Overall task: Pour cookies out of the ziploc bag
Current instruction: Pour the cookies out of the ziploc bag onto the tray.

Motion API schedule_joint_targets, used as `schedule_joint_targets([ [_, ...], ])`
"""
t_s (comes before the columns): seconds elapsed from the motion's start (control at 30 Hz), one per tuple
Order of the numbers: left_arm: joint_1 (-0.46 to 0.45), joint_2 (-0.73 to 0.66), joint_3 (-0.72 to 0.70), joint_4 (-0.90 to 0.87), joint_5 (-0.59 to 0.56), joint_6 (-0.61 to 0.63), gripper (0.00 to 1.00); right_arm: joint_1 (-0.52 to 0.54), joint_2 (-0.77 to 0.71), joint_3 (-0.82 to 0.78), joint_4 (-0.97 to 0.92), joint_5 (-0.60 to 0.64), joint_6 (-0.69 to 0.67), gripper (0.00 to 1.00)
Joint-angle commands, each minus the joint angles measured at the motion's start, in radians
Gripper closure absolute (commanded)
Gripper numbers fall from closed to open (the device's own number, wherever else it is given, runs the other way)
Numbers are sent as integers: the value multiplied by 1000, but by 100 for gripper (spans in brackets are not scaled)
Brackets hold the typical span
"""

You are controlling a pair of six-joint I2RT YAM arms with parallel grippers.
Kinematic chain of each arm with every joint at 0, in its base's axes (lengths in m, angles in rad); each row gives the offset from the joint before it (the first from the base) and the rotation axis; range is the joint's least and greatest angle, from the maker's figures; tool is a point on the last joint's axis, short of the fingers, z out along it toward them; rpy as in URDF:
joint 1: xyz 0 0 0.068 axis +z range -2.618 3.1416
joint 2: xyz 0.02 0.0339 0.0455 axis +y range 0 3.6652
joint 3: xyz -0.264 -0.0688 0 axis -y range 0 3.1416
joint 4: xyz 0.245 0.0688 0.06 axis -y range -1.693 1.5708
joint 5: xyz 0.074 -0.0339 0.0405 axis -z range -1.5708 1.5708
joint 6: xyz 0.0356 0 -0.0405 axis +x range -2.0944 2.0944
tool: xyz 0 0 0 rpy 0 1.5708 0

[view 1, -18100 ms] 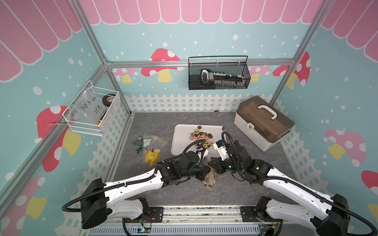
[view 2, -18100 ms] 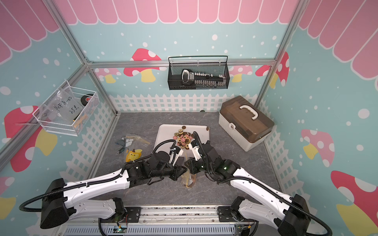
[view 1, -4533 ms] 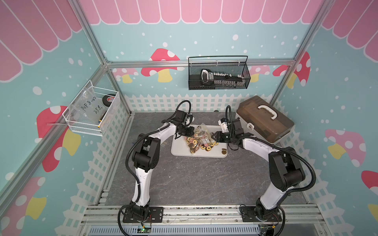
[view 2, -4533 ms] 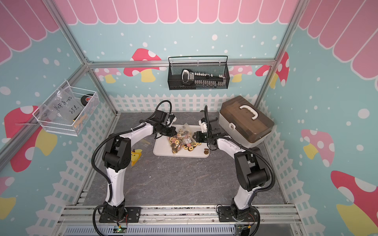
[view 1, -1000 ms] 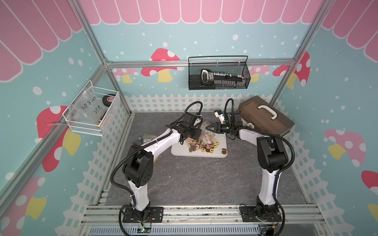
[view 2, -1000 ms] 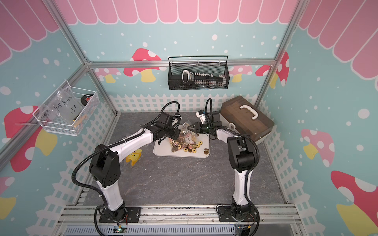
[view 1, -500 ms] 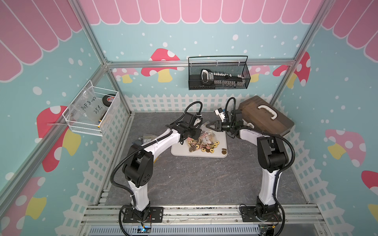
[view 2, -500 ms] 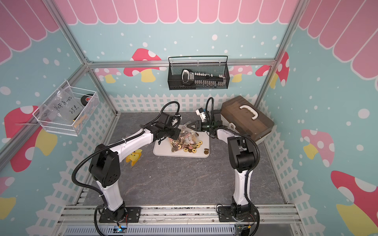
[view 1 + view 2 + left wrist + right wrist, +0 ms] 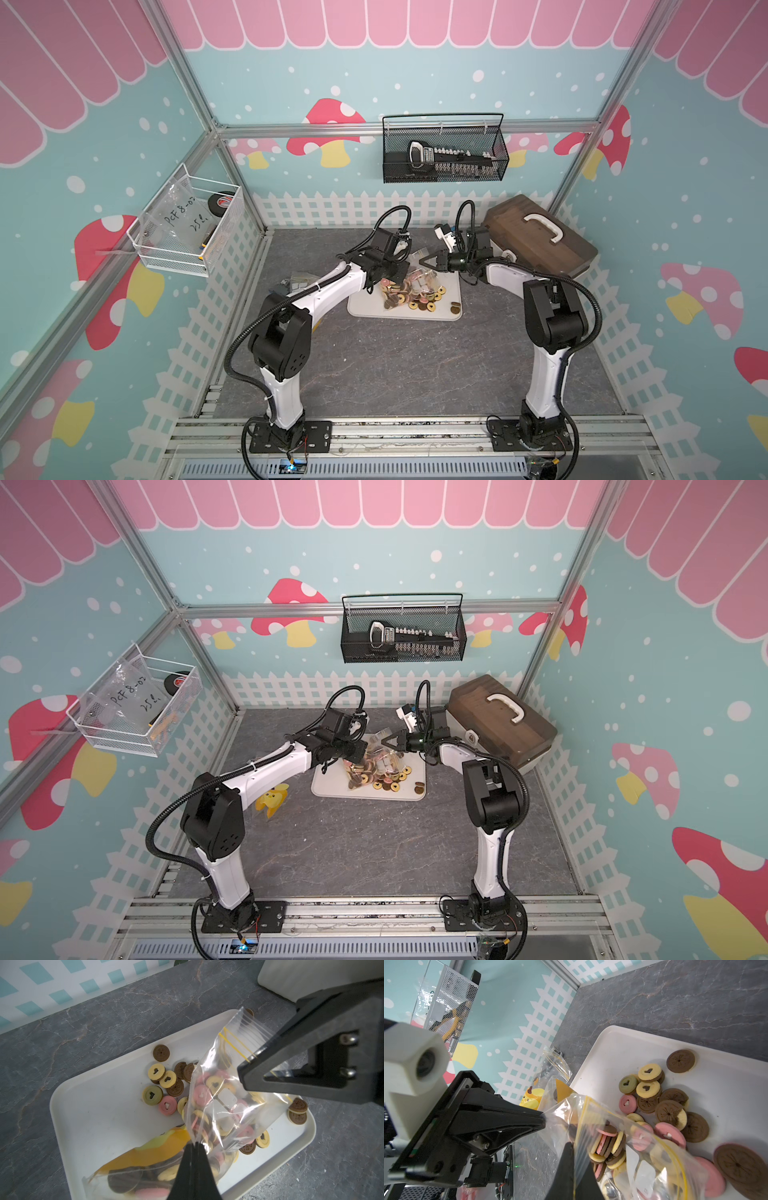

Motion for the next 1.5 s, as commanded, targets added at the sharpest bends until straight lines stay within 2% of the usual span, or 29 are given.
schedule_joint_targets([
  [0.0, 46, -66, -55, 74, -14, -48, 77, 5, -96, -57, -11, 39, -59, 100],
  [0.17, 207, -164, -231, 273, 198, -210, 34, 3, -173, -126, -34, 110, -112, 100],
  [0.23, 261, -169, -285, 341, 277, -261, 23, 2, -168, -124, -49, 127, -126, 100],
  [0.3, 288, -148, -306, 366, 313, -278, 19, 2, -149, -113, -61, 130, -131, 100],
  [0.57, 296, 50, -217, 467, 513, -330, 15, 0, -122, -105, -72, 141, -142, 100],
  [0.77, 285, 161, -153, 513, 579, -357, 15, -4, -98, -95, -61, 138, -143, 100],
  [0.87, 286, 215, -125, 555, 596, -391, 21, -5, -55, -84, -60, 120, -141, 100],
  [1.17, 281, 282, -70, 574, 604, -436, 57, -6, -64, -91, -55, 121, -146, 100],
  [1.27, 277, 306, -49, 551, 602, -434, 57, -6, -69, -95, -53, 121, -145, 100],
  [1.37, 269, 324, -22, 522, 600, -423, 52, -6, -74, -101, -44, 122, -143, 100],
  [1.47, 254, 333, -5, 498, 596, -408, 51, -8, -78, -105, -39, 123, -139, 100],
])
